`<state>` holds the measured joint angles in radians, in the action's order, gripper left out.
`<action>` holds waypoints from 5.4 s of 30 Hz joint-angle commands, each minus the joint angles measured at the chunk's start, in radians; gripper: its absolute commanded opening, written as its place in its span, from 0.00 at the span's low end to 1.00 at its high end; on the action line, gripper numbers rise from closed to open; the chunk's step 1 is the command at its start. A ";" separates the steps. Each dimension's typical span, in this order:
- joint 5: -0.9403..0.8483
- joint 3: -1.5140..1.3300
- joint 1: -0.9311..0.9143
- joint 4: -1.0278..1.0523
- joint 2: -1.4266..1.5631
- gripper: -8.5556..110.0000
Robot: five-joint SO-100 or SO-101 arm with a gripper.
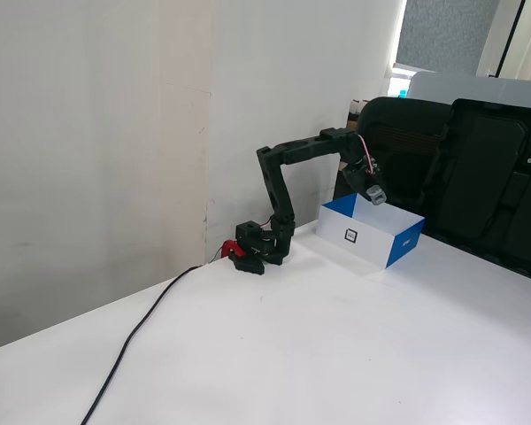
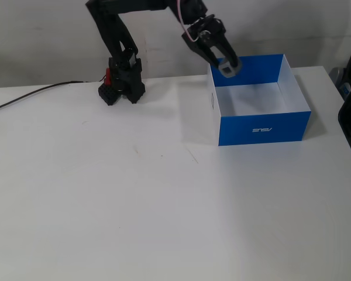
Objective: Grasp the gray block and put it in the box.
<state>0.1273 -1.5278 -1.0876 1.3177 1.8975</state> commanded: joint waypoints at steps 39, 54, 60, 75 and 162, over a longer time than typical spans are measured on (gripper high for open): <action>0.087 0.733 0.066 0.433 -0.393 0.07; 0.060 0.374 0.505 0.531 0.018 0.07; 0.009 0.012 0.660 0.414 0.288 0.07; -0.155 -0.457 0.963 0.227 0.699 0.07; -0.387 -1.628 1.204 -0.267 1.497 0.07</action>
<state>-0.2454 -3.0925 0.1135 1.0492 3.3794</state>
